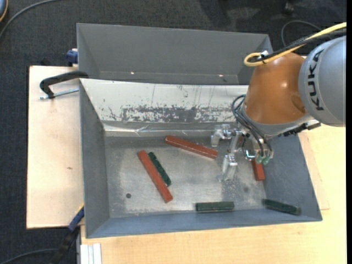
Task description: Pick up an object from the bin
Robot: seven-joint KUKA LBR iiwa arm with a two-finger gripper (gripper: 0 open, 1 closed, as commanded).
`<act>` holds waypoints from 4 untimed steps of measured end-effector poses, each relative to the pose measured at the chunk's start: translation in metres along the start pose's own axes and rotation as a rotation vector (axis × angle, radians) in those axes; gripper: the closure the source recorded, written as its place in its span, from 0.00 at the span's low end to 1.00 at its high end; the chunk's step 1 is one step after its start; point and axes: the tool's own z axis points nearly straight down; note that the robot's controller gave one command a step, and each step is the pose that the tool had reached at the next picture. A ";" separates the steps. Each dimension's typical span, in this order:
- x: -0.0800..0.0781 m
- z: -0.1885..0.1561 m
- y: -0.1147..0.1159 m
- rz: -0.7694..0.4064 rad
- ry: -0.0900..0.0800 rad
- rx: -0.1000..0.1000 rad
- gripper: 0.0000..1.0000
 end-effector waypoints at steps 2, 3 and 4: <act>-0.061 0.045 0.058 0.204 -0.014 -0.002 0.00; -0.055 0.047 0.066 0.458 -0.007 -0.003 0.00; -0.053 0.078 0.079 0.584 -0.003 -0.002 0.00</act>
Offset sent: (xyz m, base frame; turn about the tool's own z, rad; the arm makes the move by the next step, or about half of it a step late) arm 0.0520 0.0628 -0.0778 0.1171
